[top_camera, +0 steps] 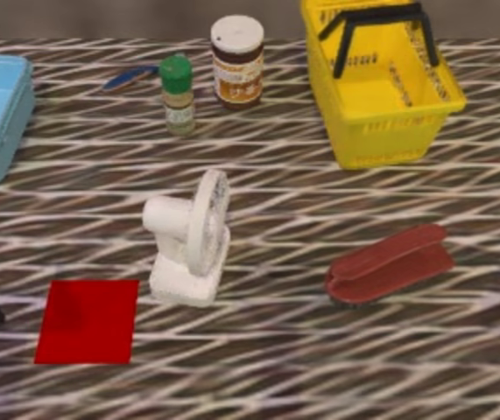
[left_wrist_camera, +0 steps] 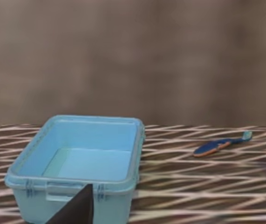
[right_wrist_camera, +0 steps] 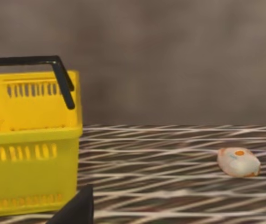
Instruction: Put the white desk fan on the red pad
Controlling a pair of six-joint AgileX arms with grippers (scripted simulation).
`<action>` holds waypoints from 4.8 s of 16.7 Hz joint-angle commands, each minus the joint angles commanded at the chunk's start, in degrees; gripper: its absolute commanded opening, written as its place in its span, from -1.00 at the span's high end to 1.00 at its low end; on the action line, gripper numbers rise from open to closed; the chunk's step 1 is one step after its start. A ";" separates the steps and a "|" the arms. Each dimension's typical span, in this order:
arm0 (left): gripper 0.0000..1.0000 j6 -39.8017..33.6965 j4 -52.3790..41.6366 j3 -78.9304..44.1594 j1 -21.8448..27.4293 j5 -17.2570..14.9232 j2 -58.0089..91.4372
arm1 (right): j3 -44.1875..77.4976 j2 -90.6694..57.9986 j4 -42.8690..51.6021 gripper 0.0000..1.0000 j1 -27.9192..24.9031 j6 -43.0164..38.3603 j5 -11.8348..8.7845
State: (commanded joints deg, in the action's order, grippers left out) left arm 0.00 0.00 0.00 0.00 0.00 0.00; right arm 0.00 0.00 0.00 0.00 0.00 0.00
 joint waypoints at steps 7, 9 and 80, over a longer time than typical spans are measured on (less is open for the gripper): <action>-1.00 -1.52 -8.15 -8.63 3.17 -0.07 8.93 | 0.00 0.00 0.00 -1.00 0.00 0.00 0.00; -1.00 -2.83 -14.34 -16.13 5.48 -0.05 16.68 | 0.00 0.00 0.00 -1.00 0.00 0.00 0.00; 1.00 -20.41 -85.86 -117.17 32.33 -0.18 121.19 | 0.00 0.00 0.00 -1.00 0.00 0.00 0.00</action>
State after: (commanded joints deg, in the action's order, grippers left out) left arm -20.41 -85.86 -117.17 32.33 -0.18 121.19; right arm 0.00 0.00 0.00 0.00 0.00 0.00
